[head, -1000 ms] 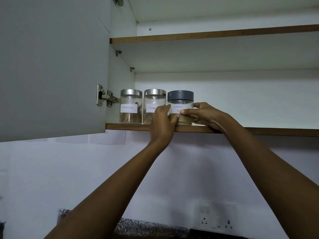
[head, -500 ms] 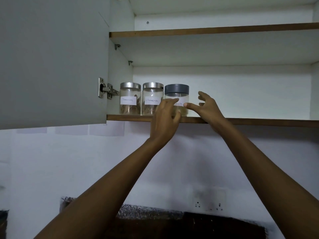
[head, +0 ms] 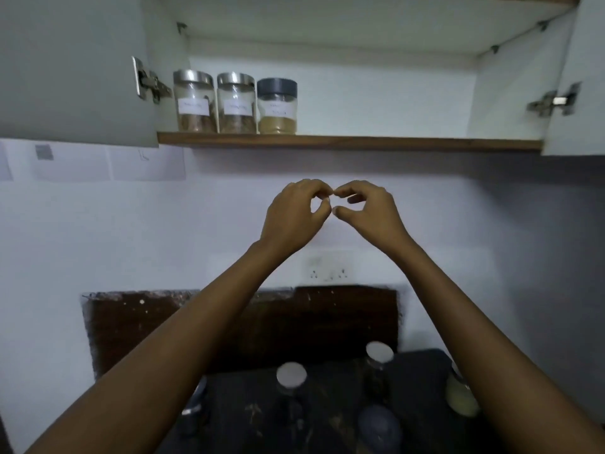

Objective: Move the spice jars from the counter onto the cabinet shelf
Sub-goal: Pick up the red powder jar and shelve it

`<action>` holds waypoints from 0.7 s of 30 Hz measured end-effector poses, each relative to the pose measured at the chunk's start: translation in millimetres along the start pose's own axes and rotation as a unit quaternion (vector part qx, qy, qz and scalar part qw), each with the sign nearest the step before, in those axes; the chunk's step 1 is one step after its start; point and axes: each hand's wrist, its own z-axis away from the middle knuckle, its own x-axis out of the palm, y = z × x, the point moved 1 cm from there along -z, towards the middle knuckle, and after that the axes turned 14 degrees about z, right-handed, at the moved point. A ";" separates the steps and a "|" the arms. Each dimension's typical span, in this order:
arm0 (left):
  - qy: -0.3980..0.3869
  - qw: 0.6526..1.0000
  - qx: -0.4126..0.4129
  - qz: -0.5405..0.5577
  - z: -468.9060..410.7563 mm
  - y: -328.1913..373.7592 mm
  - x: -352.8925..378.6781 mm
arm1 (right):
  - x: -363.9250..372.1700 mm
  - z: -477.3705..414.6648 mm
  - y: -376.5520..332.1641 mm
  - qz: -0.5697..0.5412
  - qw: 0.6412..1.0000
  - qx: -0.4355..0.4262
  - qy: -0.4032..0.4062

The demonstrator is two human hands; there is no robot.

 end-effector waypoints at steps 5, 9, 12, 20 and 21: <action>-0.049 0.997 -0.051 0.041 79.3 29.6 24.9 | -18.1 85.5 13.9 0.008 0.995 0.046 -0.088; -0.111 0.985 -0.092 0.093 133.7 45.9 48.5 | -29.5 146.1 32.0 0.004 0.985 0.094 -0.148; -0.158 0.975 -0.106 0.112 165.1 55.0 68.5 | -36.1 183.5 49.7 0.003 0.976 0.113 -0.185; -0.213 0.949 -0.163 0.166 227.7 71.9 125.8 | -45.4 255.8 92.8 0.000 0.957 0.169 -0.236; -0.219 0.945 -0.168 0.174 232.2 72.0 135.6 | -46.3 263.5 99.0 0.003 0.956 0.173 -0.235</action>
